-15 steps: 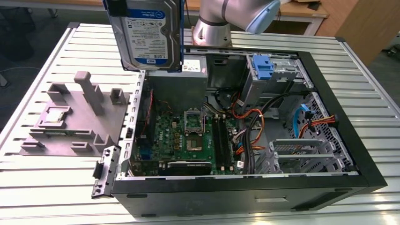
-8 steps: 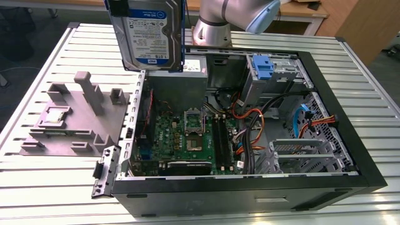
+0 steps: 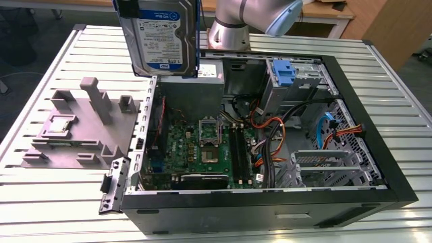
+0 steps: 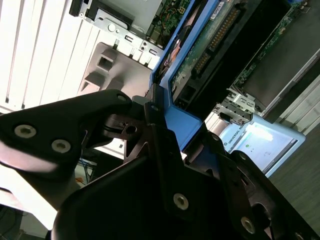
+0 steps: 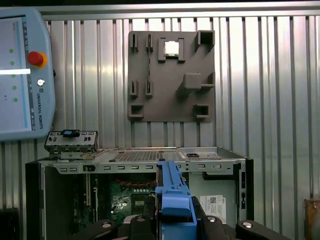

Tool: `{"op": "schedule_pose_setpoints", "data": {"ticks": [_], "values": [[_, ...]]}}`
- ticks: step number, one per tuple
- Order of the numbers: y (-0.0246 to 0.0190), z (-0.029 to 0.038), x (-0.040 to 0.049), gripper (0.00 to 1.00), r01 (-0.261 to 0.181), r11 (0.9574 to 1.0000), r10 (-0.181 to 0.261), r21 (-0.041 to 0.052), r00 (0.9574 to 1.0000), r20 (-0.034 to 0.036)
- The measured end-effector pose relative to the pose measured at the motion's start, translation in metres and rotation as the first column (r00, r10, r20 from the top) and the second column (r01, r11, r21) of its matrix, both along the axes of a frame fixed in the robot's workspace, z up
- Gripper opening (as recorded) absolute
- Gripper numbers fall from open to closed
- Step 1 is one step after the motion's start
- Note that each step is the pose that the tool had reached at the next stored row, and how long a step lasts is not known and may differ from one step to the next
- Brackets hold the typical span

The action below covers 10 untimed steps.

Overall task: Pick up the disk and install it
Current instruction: 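Pick up the disk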

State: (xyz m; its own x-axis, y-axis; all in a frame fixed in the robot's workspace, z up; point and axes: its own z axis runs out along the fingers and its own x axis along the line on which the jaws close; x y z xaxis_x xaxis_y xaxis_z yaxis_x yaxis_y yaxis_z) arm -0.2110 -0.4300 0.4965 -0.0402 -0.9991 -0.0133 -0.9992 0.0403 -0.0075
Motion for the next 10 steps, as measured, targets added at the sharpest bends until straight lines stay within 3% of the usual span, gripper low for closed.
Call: {"op": "schedule_pose_setpoints", "data": {"ticks": [3,7,10], "values": [[-0.0010,0.0000,0.0002,0.37,0.000,1.0000,0.000,0.0000,1.0000,0.0000],[-0.0090,-0.0004,0.0011,0.37,0.000,1.0000,0.000,0.0001,1.0000,0.0000],[-0.0095,-0.0009,0.0116,0.37,0.000,1.0000,0.000,0.0000,1.0000,-0.0003]]}}
